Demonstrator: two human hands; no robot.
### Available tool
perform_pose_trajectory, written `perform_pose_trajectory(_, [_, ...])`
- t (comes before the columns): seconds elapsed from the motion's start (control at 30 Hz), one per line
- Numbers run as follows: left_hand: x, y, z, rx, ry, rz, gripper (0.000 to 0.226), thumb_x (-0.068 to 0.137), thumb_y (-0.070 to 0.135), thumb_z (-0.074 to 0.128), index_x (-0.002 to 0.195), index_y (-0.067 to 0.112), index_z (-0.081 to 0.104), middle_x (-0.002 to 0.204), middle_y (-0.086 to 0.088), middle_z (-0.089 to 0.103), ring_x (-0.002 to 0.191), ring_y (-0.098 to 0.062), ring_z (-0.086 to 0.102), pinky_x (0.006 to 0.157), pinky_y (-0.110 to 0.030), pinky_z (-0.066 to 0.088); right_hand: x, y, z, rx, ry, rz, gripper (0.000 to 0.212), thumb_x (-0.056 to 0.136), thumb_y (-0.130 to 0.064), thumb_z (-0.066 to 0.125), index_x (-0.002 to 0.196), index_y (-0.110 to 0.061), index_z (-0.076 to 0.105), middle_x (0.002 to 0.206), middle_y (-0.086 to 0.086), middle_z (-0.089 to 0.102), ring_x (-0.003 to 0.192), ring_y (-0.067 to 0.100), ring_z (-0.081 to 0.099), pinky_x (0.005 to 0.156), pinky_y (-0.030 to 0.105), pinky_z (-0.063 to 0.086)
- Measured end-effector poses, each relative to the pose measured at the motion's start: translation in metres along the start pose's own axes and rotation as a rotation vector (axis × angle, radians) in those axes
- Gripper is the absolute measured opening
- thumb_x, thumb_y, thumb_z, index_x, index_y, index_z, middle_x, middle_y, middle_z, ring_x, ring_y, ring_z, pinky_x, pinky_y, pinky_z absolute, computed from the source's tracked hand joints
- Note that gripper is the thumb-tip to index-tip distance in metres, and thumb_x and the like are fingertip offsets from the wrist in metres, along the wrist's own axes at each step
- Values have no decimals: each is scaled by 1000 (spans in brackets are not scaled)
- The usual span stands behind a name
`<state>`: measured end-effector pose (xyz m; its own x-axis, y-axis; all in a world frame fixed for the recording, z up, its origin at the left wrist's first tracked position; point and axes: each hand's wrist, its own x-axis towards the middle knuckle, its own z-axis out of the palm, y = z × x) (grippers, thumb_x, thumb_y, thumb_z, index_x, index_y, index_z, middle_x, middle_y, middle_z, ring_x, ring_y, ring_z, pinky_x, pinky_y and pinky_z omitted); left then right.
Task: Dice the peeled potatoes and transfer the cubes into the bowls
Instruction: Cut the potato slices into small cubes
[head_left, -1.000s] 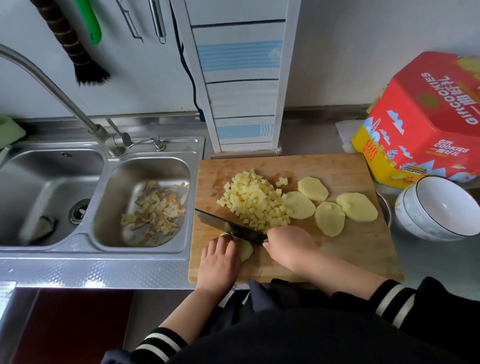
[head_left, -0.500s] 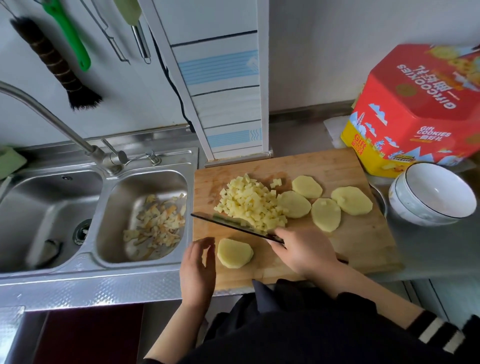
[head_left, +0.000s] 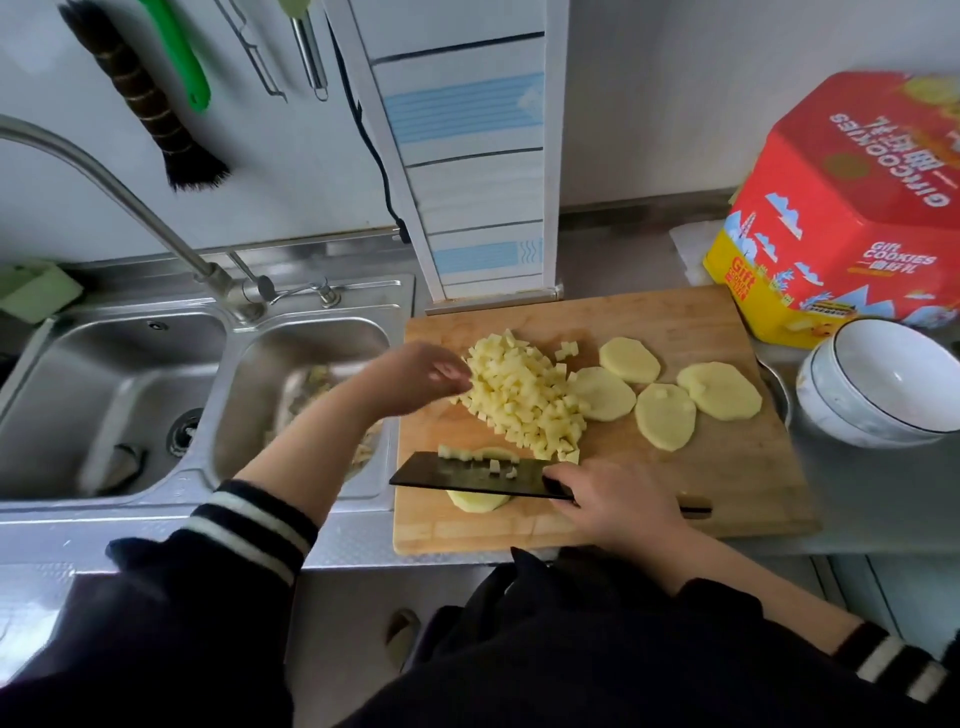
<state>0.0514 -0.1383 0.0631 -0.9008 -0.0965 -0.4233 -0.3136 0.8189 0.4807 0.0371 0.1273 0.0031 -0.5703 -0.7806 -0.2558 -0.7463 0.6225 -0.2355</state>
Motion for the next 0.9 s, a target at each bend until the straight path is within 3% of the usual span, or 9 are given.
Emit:
perform_pose_trajectory(0.13, [27, 20, 30, 221, -395, 66, 32, 95, 20, 63, 126, 14, 63, 129, -1, 64, 118, -14, 59, 109, -35, 39, -3, -5, 3, -4, -2, -20, 41, 100, -49, 37, 136, -32, 46, 111, -3, 66, 99, 21, 63, 78, 35, 51])
perform_pose_trajectory(0.33, [43, 25, 51, 331, -573, 45, 34, 90, 13, 68, 124, 16, 66, 126, -1, 66, 117, -16, 58, 104, -31, 39, -5, -8, 3, -18, 12, -45, 40, 100, -46, 39, 135, -29, 48, 106, -1, 65, 93, 21, 63, 72, 32, 49])
perform_pose_trajectory(0.43, [44, 25, 52, 338, -602, 27, 33, 90, 13, 68, 123, 16, 66, 126, 0, 65, 118, -15, 57, 97, -27, 36, -6, -8, 2, -25, 32, -54, 40, 100, -45, 39, 134, -28, 49, 102, -1, 66, 89, 20, 63, 70, 32, 51])
perform_pose_trajectory(0.57, [48, 23, 51, 322, -606, 22, 28, 91, 14, 68, 118, 16, 68, 123, 1, 65, 116, -15, 57, 100, -32, 38, -7, -8, -1, -34, 55, -62, 40, 100, -44, 39, 136, -28, 47, 101, -1, 65, 88, 20, 63, 65, 30, 45])
perform_pose_trajectory(0.67, [51, 22, 54, 336, -575, 35, 25, 91, 16, 67, 116, 17, 68, 122, 1, 64, 114, -16, 55, 102, -35, 40, -9, -8, -3, -48, 44, -59, 42, 101, -44, 38, 139, -29, 44, 103, 0, 64, 89, 20, 62, 63, 29, 41])
perform_pose_trajectory(0.9, [58, 13, 60, 360, -424, 83, 24, 91, 13, 66, 115, 16, 69, 123, 0, 65, 117, -17, 56, 102, -34, 40, -18, -3, -3, -64, -5, -48, 41, 99, -44, 39, 136, -27, 46, 104, 1, 63, 94, 22, 60, 69, 31, 47])
